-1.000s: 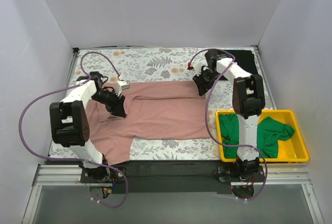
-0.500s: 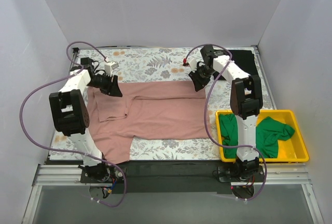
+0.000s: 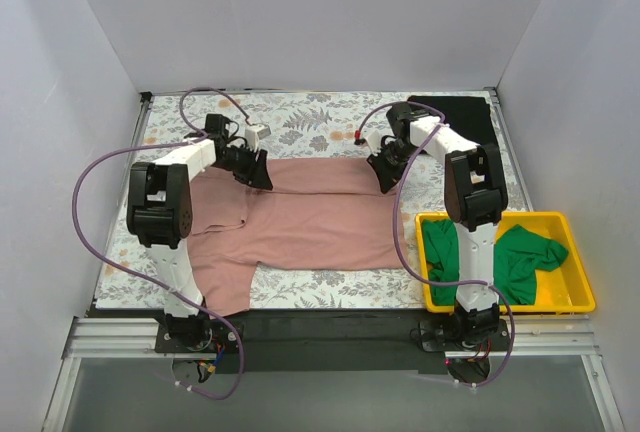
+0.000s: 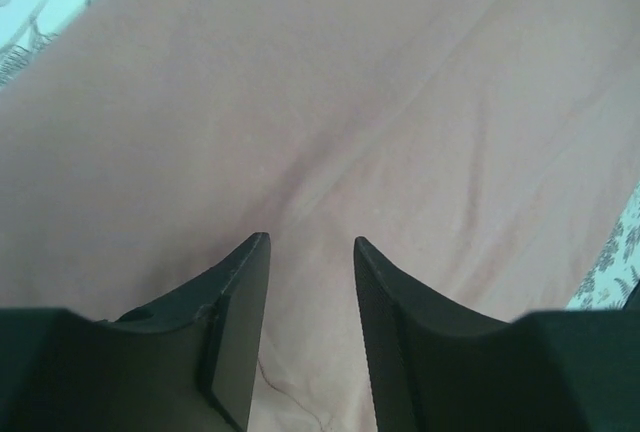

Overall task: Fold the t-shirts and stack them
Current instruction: Fold the tshirt

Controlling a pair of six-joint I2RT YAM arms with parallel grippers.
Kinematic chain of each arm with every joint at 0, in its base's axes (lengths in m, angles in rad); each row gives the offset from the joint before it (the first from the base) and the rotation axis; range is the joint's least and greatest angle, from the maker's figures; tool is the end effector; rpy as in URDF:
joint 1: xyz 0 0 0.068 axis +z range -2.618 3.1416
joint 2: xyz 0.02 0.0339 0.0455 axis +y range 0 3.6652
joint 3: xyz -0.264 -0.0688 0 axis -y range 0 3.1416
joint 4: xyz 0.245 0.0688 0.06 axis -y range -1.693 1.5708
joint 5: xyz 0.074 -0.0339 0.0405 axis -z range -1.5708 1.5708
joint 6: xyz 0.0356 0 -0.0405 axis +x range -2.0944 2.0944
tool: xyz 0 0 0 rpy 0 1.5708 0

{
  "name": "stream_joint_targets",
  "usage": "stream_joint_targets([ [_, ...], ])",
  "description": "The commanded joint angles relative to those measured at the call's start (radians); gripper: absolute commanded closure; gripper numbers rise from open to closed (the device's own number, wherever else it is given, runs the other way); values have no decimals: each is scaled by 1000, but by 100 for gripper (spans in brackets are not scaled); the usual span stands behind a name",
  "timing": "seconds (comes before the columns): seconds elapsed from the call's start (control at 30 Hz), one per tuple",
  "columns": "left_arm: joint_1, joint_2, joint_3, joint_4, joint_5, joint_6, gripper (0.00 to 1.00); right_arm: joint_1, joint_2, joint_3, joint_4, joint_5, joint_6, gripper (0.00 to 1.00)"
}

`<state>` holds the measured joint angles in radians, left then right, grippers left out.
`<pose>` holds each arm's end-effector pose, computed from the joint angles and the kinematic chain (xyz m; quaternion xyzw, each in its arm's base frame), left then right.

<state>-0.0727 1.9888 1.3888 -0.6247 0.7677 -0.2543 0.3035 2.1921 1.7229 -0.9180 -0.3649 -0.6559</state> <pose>0.3942 -0.0535 0.1722 -0.0186 0.9155 -0.3900 0.0975 0.4151 0.1433 0.1654 -0.4667 0.8611 0.1621 0.1204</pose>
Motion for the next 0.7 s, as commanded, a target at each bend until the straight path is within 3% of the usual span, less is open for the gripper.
stream_joint_targets([
  [0.0, -32, -51, -77, 20, -53, 41, 65, 5, -32, 32, -36, 15, -2, 79],
  [0.2, -39, -70, -112, -55, -33, 71, 71, 5, -23, 130, -44, 20, 19, 79],
  [0.33, -35, -203, -160, -116, 8, 135, 69, 6, -32, 168, -41, 35, 29, 79],
  [0.47, 71, -315, -145, -107, 30, 40, 63, 12, 0, 216, -41, 89, 81, 79],
  [0.67, 287, -234, -57, -181, -108, 13, 56, 63, 29, 211, -38, 248, 76, 79],
])
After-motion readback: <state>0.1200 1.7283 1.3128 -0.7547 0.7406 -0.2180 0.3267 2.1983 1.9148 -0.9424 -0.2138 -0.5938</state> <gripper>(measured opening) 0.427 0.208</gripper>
